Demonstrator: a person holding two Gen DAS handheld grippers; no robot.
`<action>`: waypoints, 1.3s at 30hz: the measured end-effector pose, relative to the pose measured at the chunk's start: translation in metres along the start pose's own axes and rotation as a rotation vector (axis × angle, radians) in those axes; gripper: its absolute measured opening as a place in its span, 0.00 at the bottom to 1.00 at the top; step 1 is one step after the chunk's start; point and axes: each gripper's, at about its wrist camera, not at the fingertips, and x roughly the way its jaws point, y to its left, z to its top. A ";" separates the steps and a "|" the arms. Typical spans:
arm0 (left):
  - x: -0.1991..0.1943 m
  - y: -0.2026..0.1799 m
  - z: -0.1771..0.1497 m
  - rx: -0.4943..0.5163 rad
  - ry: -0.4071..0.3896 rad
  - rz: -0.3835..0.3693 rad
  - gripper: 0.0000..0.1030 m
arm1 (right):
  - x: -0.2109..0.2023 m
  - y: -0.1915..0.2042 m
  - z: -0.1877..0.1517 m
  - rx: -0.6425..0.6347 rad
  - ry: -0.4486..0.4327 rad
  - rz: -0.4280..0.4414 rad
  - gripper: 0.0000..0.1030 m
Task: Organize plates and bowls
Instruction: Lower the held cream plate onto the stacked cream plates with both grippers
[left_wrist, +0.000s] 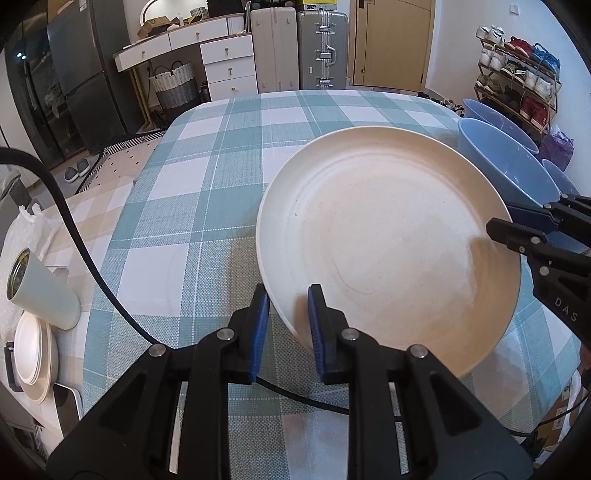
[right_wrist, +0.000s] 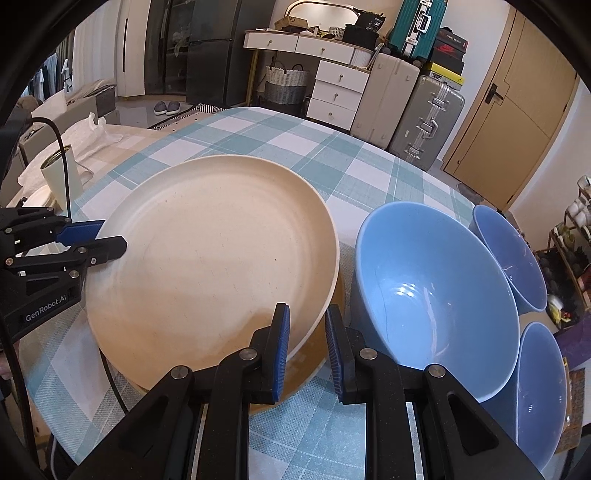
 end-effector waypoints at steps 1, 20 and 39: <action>0.000 -0.001 0.000 0.004 0.000 0.001 0.17 | 0.000 0.000 -0.001 0.001 0.001 0.000 0.19; 0.006 -0.026 -0.008 0.099 -0.018 0.078 0.20 | 0.005 0.000 -0.017 0.015 0.023 -0.030 0.20; 0.009 -0.032 -0.011 0.110 -0.007 0.074 0.26 | 0.014 0.000 -0.022 0.021 0.043 -0.039 0.24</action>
